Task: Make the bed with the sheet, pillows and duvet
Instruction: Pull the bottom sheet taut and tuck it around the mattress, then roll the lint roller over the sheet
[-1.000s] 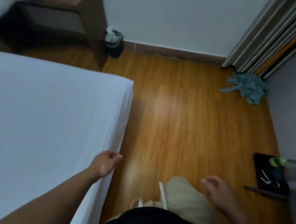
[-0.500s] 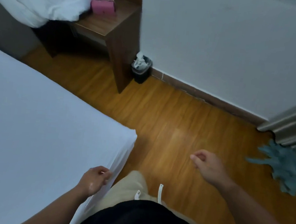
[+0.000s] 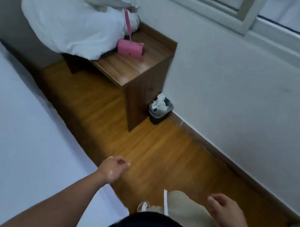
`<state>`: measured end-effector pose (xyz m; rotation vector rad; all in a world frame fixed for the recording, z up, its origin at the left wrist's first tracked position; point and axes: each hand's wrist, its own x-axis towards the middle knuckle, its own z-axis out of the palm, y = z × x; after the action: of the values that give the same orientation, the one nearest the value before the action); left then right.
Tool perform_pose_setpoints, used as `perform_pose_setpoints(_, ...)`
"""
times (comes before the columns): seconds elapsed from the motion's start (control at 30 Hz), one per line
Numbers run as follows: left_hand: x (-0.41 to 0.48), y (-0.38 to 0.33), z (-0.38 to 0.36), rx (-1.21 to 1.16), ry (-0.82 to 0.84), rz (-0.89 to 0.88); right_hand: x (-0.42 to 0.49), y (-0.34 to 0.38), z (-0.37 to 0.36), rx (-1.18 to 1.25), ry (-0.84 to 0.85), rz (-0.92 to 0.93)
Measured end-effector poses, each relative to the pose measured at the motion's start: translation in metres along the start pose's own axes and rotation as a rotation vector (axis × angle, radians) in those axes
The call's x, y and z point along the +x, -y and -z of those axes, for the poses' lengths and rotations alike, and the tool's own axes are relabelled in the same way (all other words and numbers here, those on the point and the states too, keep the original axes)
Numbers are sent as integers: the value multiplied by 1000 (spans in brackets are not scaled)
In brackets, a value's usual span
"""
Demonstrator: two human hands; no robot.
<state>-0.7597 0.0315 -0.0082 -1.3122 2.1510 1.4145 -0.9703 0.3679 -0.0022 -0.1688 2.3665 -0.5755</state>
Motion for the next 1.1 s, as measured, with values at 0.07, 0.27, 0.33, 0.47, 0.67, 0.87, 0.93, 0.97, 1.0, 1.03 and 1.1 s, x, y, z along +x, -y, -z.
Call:
perform_pose_setpoints(0.07,38,-35,26,-16,-37,-53,41,40,9,-34,17,12)
perform_pose_setpoints(0.27,115,-51,63,-103,-100,111,174,175,22,-107,119,161)
perform_pose_setpoints(0.33,125,-43,72,-137,-130,243,215,222,25,-125,161,208)
perform_pose_setpoints(0.47,149,-49,105,-220,-222,446,291,320,38,-190,230,317)
perform_pose_setpoints(0.67,218,-87,170,-334,-412,479,376,498,37,-191,231,490)
perform_pose_setpoints(0.87,322,-136,246,-264,-488,280,410,677,14,-230,208,732)
perform_pose_setpoints(0.93,360,-150,281,-232,-465,214,415,731,1,-202,161,752)
perform_pose_setpoints(0.97,378,-158,300,-214,-443,192,415,755,-5,-170,137,742)
perform_pose_setpoints(1.0,396,-165,319,-197,-420,169,416,776,-12,-134,114,729)
perform_pose_setpoints(1.03,413,-171,336,-169,-402,140,417,795,-19,-104,90,725)
perform_pose_setpoints(1.1,448,-183,367,-74,-373,73,424,824,-33,-51,40,726)
